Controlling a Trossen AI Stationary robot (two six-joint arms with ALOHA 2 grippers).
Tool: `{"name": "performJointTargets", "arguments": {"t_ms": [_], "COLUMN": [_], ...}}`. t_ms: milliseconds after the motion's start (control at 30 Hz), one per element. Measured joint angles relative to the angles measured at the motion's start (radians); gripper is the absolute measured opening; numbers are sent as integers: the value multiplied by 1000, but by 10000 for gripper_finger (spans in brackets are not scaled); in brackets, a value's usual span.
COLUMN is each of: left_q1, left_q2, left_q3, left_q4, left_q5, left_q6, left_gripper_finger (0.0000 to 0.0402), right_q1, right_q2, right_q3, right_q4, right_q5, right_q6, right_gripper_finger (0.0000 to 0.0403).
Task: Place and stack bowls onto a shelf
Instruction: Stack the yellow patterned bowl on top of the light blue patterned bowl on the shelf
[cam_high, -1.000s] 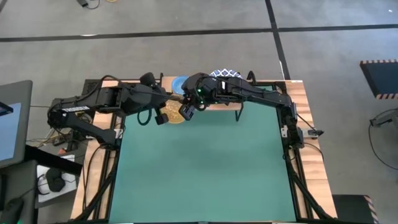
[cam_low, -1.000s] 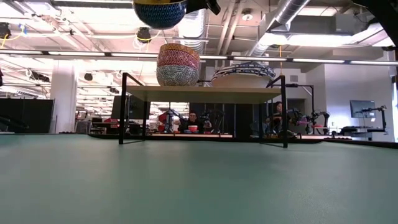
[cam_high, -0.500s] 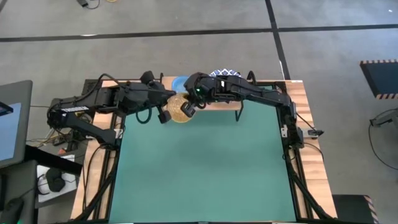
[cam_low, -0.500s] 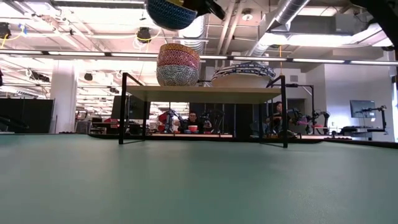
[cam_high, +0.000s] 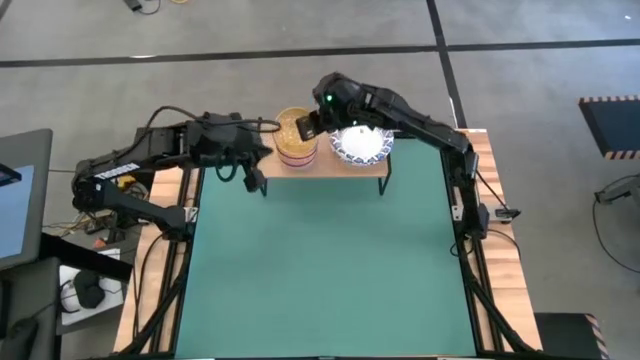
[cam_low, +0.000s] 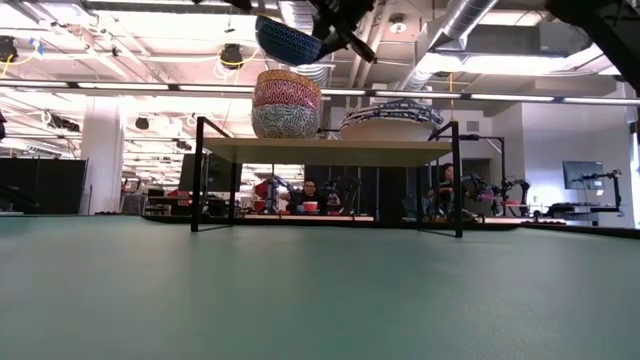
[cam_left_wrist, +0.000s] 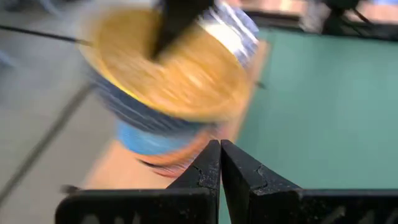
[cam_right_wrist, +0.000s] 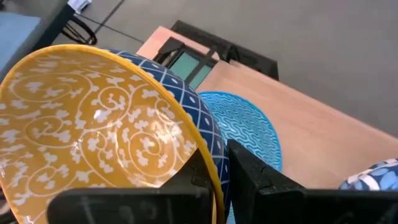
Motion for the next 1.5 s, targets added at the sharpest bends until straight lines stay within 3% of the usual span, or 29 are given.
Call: {"name": "performJointTargets", "arguments": {"t_ms": [100, 200, 467, 1000, 1500], "left_q1": [15, 26, 61, 120, 192], "left_q2": [3, 2, 52, 198, 196], "left_q3": [-56, -119, -240, -252, -252], "left_q4": [-6, 22, 134, 150, 137], "left_q5": [110, 140, 245, 215, 168], "left_q6": [-4, 2, 2, 21, 22], "left_gripper_finger": [0, 0, 0, 0, 0], "right_q1": [-38, -73, -131, -119, -113], "right_q2": [0, 0, 0, 0, 62], "right_q3": [0, 0, 0, -90, -90], "right_q4": [-25, -71, -125, -28, 29], "right_q5": [-81, -133, -144, -171, -157], "right_q6": [22, 33, 33, 0, -32], "right_gripper_finger": [46, 46, 47, 48, 49]}}
